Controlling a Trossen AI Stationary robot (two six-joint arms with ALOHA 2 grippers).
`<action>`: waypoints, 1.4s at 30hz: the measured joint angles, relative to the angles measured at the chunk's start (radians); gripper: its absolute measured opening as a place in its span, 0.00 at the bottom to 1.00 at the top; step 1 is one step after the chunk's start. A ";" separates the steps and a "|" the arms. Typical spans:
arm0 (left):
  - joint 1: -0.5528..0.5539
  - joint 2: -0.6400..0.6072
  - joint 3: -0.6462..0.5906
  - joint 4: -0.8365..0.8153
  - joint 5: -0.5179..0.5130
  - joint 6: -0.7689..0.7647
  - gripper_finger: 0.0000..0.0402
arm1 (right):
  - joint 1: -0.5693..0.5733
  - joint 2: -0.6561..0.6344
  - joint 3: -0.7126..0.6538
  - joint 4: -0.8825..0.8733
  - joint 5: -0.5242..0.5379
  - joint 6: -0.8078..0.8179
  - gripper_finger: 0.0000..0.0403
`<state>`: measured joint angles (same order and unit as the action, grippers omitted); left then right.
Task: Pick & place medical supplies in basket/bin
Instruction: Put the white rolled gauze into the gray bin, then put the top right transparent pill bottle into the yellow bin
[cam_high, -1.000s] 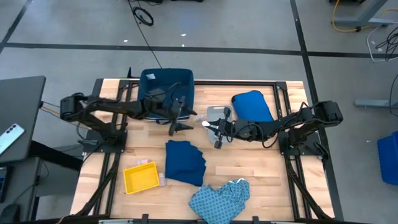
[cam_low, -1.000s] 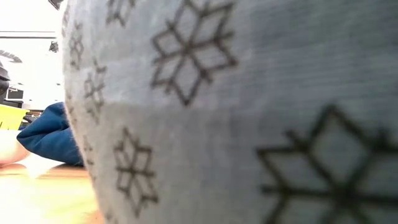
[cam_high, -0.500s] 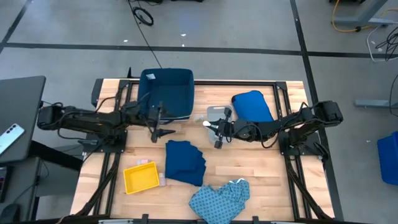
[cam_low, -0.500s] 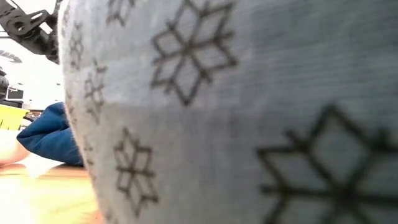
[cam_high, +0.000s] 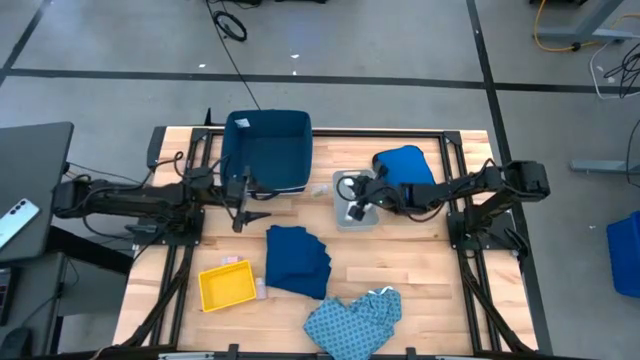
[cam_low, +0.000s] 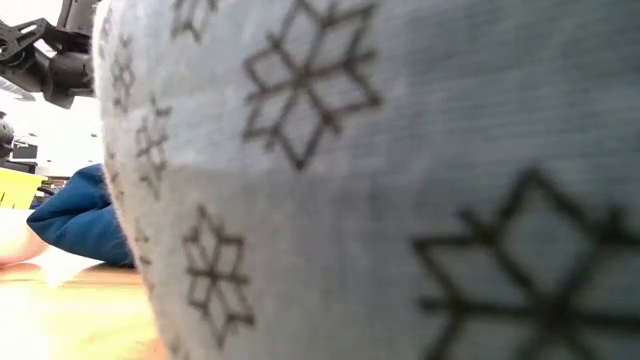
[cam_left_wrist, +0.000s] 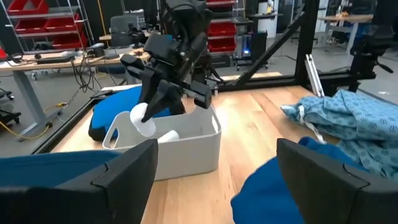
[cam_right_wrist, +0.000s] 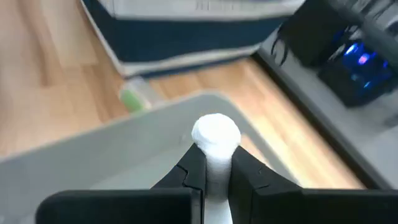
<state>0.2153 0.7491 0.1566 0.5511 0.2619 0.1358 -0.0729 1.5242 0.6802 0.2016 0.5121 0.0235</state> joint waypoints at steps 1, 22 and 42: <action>0.000 -0.017 0.000 -0.017 0.000 0.007 0.82 | -0.006 0.000 0.001 -0.021 -0.013 0.016 0.08; 0.000 -0.230 0.000 -0.218 0.001 0.037 0.82 | -0.031 0.000 0.002 -0.176 -0.147 0.122 0.34; 0.000 -0.230 0.000 -0.228 0.000 0.038 0.82 | 0.093 0.000 0.149 -0.188 -0.010 -0.115 0.57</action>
<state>0.2153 0.5194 0.1570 0.3229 0.2623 0.1734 0.0200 1.5242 0.8290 0.0136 0.5025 -0.0913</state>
